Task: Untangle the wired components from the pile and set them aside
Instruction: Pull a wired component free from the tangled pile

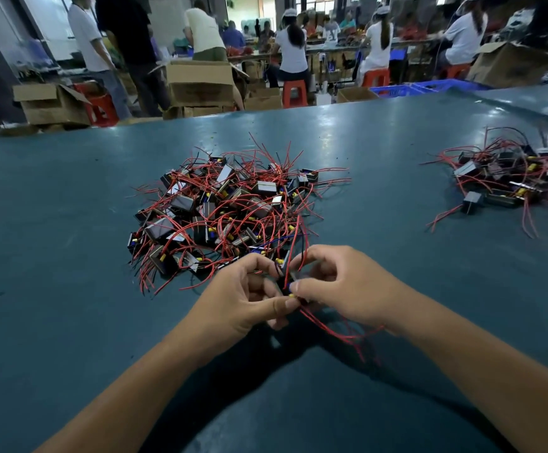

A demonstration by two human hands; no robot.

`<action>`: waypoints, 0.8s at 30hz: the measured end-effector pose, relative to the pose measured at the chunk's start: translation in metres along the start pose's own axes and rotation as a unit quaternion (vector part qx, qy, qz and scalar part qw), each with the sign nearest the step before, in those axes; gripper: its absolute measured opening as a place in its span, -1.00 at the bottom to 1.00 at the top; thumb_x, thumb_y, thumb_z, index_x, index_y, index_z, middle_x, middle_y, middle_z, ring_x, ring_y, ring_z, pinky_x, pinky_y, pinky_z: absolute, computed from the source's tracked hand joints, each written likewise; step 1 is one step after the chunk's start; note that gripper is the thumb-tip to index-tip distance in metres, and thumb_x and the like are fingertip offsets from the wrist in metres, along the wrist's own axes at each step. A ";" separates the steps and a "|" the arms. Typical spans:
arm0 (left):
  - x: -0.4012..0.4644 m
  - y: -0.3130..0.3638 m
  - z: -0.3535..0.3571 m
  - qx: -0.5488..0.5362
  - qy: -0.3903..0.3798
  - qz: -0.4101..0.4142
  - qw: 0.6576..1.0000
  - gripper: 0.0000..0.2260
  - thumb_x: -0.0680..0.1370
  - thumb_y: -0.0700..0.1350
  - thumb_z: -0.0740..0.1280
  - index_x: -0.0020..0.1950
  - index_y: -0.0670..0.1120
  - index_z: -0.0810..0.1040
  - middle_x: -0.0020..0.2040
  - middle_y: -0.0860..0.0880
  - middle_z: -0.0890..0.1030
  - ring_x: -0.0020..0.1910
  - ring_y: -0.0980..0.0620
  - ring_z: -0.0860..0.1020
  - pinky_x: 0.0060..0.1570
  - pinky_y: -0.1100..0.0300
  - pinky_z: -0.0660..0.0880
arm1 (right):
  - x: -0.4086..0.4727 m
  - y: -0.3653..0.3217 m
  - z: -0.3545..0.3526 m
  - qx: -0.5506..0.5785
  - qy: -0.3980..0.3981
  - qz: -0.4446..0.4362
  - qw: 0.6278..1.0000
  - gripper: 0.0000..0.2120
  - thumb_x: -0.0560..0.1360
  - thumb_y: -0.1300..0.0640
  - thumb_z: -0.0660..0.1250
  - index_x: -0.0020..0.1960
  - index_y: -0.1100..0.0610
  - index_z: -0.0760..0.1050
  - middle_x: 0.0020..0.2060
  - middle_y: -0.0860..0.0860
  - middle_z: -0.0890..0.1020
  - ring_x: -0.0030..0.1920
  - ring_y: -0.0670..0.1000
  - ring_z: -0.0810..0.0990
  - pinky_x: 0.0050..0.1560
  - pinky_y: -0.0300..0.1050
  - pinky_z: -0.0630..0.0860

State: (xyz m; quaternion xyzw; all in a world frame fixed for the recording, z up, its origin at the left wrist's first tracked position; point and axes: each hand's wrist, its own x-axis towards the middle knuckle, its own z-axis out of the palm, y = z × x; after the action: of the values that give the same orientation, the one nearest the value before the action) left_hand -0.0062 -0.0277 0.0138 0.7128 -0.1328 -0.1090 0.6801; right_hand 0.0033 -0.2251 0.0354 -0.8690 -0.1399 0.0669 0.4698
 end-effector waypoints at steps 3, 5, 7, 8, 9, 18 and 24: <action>-0.001 -0.001 0.002 -0.013 -0.034 0.009 0.999 -0.55 0.37 -0.29 0.53 0.14 -0.28 0.38 -0.22 -0.24 0.55 -0.27 -0.12 0.58 -0.19 0.12 0.60 | 0.000 0.001 0.000 -0.031 -0.004 -0.009 0.999 -0.80 0.38 -0.08 0.43 -0.02 -0.07 0.57 -0.25 -0.10 0.69 -0.25 -0.10 0.62 -0.09 -0.02 0.58; -0.002 -0.002 0.001 -0.033 -0.062 0.014 0.997 -0.53 0.40 -0.30 0.52 0.19 -0.25 0.36 -0.19 -0.19 0.60 -0.22 -0.13 0.61 -0.11 0.10 0.59 | 0.001 0.003 -0.003 -0.025 -0.002 -0.001 1.000 -0.84 0.40 -0.05 0.43 -0.05 -0.05 0.58 -0.27 -0.10 0.68 -0.31 -0.14 0.59 -0.17 -0.09 0.55; -0.002 -0.002 0.001 -0.046 -0.063 0.022 0.997 -0.55 0.45 -0.28 0.48 0.24 -0.27 0.36 -0.12 -0.19 0.62 -0.17 -0.14 0.63 -0.08 0.10 0.58 | 0.002 0.005 -0.008 -0.023 0.005 0.008 1.000 -0.87 0.41 -0.01 0.45 -0.07 -0.03 0.58 -0.30 -0.08 0.68 -0.33 -0.14 0.58 -0.22 -0.14 0.53; -0.001 -0.002 0.002 -0.038 -0.055 0.028 0.997 -0.58 0.48 -0.26 0.46 0.25 -0.27 0.38 -0.09 -0.20 0.62 -0.15 -0.14 0.63 -0.08 0.11 0.58 | 0.003 0.006 -0.013 -0.028 0.015 0.014 0.999 -0.87 0.41 0.00 0.45 -0.08 -0.02 0.58 -0.30 -0.08 0.68 -0.34 -0.13 0.58 -0.23 -0.15 0.52; 0.000 -0.003 0.001 -0.022 -0.044 0.036 0.998 -0.62 0.50 -0.23 0.45 0.24 -0.27 0.40 -0.08 -0.21 0.62 -0.15 -0.15 0.63 -0.09 0.12 0.59 | 0.005 0.007 -0.020 -0.037 0.031 0.019 0.999 -0.86 0.40 0.00 0.46 -0.08 -0.02 0.57 -0.30 -0.07 0.68 -0.33 -0.11 0.59 -0.23 -0.16 0.52; 0.004 -0.008 -0.007 0.245 0.014 0.110 0.963 -0.93 0.60 -0.18 0.38 0.06 -0.04 0.56 -0.16 -0.02 0.66 -0.23 -0.01 0.65 -0.11 0.11 0.61 | 0.047 0.044 -0.164 -0.408 0.178 0.106 0.889 -0.56 0.51 0.02 0.39 0.26 0.22 0.35 0.04 0.27 0.60 0.03 0.26 0.57 0.02 0.07 0.52; 0.005 -0.008 -0.011 0.402 0.029 0.173 0.899 -0.93 0.58 -0.08 0.39 0.04 0.07 0.56 -0.12 0.22 0.60 -0.10 0.19 0.57 -0.10 0.29 0.52 | 0.072 0.048 -0.213 -0.493 0.219 0.275 0.796 -0.22 0.54 -0.17 0.35 0.53 0.23 0.11 0.45 0.28 0.31 0.47 0.28 0.28 0.44 0.32 0.18</action>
State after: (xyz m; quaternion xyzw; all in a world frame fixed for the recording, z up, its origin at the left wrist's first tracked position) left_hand 0.0022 -0.0183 0.0063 0.8940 -0.2667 0.0932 0.3476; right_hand 0.1328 -0.3981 0.1136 -0.9764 0.1973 -0.0770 -0.0421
